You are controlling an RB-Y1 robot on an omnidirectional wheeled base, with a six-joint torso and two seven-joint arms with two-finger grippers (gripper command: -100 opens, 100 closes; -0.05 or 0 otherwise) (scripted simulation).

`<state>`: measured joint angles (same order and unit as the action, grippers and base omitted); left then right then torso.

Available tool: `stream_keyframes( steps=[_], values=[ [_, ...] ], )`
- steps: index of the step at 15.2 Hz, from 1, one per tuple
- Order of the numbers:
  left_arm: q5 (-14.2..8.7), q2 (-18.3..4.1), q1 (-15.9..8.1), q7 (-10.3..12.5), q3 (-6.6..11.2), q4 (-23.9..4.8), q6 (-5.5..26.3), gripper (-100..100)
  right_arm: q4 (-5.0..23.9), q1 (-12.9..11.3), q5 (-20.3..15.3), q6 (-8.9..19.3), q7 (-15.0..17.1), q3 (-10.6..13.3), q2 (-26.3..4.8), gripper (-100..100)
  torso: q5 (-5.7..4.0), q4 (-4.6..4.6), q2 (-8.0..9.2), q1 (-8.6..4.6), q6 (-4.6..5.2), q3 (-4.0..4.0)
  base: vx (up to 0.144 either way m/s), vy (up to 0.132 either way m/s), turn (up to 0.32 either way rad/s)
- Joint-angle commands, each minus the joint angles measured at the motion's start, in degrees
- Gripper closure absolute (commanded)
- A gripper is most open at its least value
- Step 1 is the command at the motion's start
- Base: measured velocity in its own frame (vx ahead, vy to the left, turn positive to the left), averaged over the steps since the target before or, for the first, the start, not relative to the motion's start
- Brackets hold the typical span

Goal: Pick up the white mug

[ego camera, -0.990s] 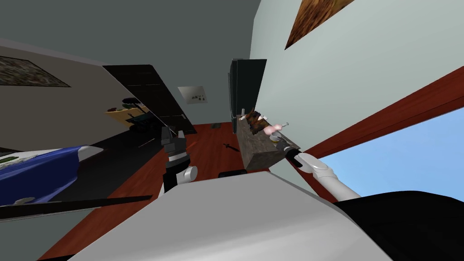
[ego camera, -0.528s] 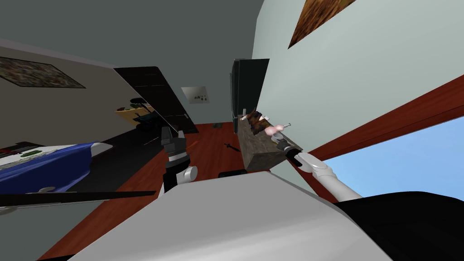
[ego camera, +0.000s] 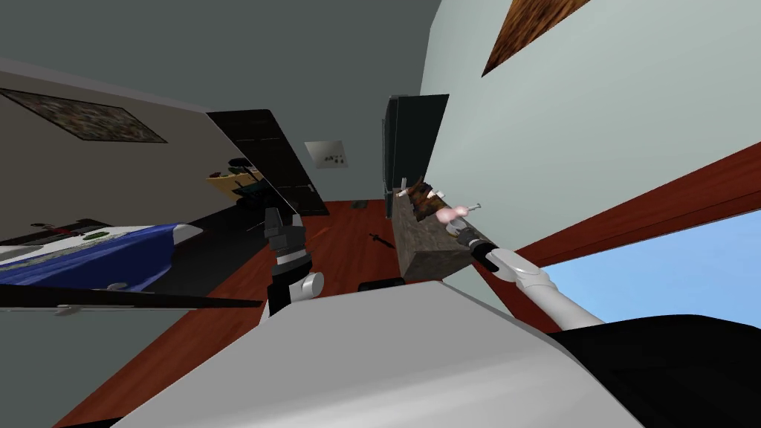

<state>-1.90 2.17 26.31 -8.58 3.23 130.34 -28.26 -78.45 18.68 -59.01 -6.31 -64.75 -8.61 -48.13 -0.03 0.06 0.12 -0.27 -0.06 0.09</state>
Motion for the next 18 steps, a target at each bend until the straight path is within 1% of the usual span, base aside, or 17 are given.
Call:
stream_keyframes(
  steps=[1,2,3,4,6,7,8,12,15,18],
  values=[
    [0.0,0.0,0.0,0.0,0.00,0.0,0.0,0,1.6,-0.7,0.0,0.5,0.0,-0.1,0.1,-100,0.00,0.00,0.00,0.00,0.00,0.00,-0.017,-0.009,0.265],
    [0.0,0.0,0.0,0.0,0.00,0.0,0.0,0,2.6,-1.1,0.0,0.9,0.1,-0.2,0.0,-100,0.11,0.06,-0.13,0.07,-0.10,-0.03,-0.008,-0.004,0.238],
    [0.0,0.0,0.0,0.0,0.00,0.0,0.0,0,1.7,-0.5,0.0,0.3,0.0,-0.2,0.3,-100,0.15,0.06,-0.23,0.13,-0.14,-0.08,-0.002,-0.007,0.098],
    [0.0,0.0,0.0,0.0,0.00,0.0,0.0,0,0.9,-0.4,0.0,0.3,0.0,-0.1,0.1,100,0.16,0.04,-0.28,0.15,-0.09,-0.12,0.007,-0.003,-0.173],
    [0.0,0.0,0.0,0.0,0.01,0.0,0.0,0,-0.4,0.1,-0.1,-0.2,-0.1,0.0,0.2,100,0.18,0.03,-0.34,0.24,-0.01,-0.15,0.015,0.022,-0.271],
    [0.0,0.0,0.0,0.0,0.01,0.0,0.0,0,0.7,-0.3,-0.1,-0.3,-0.3,-0.4,0.3,100,0.19,0.03,-0.34,0.29,0.00,-0.15,0.006,0.015,-0.116],
    [0.0,0.0,0.0,0.0,0.01,0.0,0.0,0,2.2,-0.4,0.5,-1.1,0.1,-0.7,-0.6,-100,0.19,0.03,-0.35,0.29,-0.06,-0.16,0.036,0.038,0.114],
    [0.0,0.0,0.0,0.0,0.00,0.0,0.0,0,3.4,0.2,0.5,-2.0,0.5,-1.6,-3.0,-100,0.25,-0.03,-0.62,0.51,-0.11,-0.31,0.064,0.071,0.114],
    [0.0,0.0,0.0,0.0,0.00,0.0,0.0,0,4.5,1.2,0.4,-2.7,1.0,-2.8,-5.8,-100,0.26,-0.02,-0.57,0.51,-0.10,-0.28,0.046,0.062,0.077],
    [0.0,0.0,0.0,0.0,0.00,0.0,0.0,0,5.1,2.2,0.3,-3.1,1.1,-3.5,-7.6,-100,0.23,0.00,-0.49,0.38,-0.09,-0.24,0.029,0.028,0.040]
  ],
)
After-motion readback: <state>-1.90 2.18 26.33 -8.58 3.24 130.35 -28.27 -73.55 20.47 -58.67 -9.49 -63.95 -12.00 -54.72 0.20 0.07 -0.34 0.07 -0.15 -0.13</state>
